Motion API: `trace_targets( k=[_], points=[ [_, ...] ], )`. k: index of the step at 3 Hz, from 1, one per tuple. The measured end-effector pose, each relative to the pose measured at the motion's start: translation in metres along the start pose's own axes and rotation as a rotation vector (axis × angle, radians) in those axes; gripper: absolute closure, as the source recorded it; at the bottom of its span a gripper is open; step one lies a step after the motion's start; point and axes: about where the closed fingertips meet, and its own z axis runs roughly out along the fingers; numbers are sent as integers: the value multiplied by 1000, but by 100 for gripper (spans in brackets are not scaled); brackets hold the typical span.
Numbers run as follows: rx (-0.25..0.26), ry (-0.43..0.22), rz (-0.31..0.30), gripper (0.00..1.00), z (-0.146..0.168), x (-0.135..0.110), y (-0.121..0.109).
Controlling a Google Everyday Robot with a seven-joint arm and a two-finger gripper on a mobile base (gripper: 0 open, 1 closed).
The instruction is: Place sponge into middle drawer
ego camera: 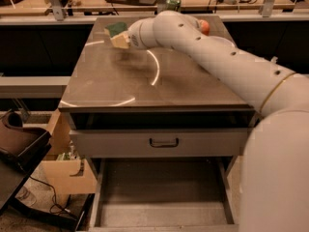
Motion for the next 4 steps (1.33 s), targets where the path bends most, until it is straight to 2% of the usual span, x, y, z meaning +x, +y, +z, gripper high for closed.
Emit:
trace_targets(
  k=[1,2,3,4],
  points=[
    [41,-8,0,100,-82,-11,-6],
    [55,-61,20,100,-147,-16,0],
    [-18,-107,56,100,-190,-11,24],
    [-88,-113,56,100,-236,3,48]
  ],
)
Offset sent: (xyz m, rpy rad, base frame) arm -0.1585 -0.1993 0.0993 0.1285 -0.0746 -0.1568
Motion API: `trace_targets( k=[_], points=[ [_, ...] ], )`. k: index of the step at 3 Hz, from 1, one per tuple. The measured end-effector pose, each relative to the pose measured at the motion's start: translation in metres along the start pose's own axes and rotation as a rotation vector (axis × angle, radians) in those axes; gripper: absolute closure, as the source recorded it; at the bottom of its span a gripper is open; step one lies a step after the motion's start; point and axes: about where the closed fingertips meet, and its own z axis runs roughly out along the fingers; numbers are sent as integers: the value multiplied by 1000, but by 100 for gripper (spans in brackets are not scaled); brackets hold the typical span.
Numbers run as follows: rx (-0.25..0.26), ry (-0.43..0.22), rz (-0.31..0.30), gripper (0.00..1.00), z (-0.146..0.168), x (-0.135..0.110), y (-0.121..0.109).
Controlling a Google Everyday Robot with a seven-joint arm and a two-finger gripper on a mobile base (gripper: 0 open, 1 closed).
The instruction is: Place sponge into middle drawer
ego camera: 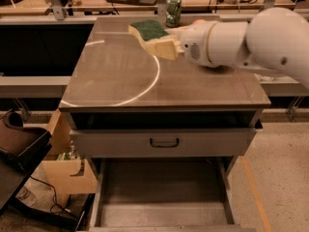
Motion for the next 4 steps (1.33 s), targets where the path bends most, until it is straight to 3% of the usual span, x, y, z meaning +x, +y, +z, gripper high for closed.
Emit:
trace_targets(
  k=[1,2,4],
  points=[
    [5,49,21,100,-76,37,-4],
    [52,59,37,100,-106,47,-17],
    [39,95,16,100,-111,50,-15]
  ],
)
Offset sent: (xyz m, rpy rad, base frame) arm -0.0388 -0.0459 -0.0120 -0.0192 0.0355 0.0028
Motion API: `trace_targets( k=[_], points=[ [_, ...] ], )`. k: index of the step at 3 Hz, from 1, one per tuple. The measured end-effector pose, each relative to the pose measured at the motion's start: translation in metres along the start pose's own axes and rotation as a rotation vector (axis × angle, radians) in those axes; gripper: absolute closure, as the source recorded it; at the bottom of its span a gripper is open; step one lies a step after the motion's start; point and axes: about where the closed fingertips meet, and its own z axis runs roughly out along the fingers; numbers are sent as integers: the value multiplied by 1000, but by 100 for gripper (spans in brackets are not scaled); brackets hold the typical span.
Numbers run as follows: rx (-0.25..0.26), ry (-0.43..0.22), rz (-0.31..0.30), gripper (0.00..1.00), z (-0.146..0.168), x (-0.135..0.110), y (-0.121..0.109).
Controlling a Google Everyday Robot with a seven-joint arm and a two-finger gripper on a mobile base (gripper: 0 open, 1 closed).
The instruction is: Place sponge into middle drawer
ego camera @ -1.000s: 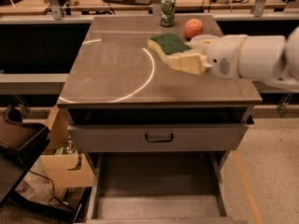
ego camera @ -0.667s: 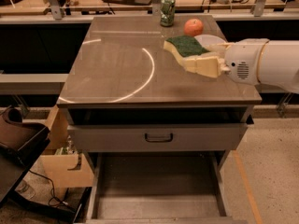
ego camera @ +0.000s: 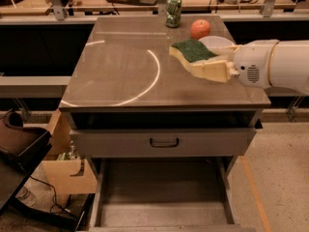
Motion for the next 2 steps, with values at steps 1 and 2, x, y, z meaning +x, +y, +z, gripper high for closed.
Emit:
trace_targets(
  k=[1,2],
  points=[
    [14,116,-27,100,-37,18,6],
    [27,243,-31,100,-87,49,22]
  ],
)
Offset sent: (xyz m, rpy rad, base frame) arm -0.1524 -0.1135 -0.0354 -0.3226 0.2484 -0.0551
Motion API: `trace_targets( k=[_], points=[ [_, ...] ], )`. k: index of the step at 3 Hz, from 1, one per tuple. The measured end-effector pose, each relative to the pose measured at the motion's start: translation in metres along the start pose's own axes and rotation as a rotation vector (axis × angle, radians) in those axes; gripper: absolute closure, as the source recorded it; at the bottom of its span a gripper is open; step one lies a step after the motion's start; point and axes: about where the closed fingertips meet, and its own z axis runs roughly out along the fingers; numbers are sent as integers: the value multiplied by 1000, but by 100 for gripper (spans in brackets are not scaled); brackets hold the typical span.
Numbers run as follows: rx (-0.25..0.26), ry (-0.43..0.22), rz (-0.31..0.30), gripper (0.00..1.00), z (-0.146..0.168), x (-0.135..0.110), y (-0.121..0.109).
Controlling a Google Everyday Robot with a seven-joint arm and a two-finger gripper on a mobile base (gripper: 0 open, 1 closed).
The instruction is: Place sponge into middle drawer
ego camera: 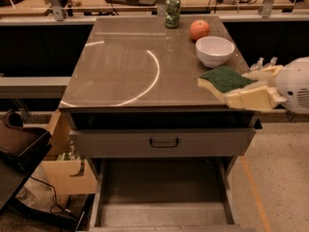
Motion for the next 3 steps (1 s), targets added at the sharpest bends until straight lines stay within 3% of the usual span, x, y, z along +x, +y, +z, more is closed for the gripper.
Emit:
trace_targets(
  k=[2,3],
  points=[
    [-7,99,98,100,-63,112,31],
    [-75,122,160,100,-64,165,38]
  ],
)
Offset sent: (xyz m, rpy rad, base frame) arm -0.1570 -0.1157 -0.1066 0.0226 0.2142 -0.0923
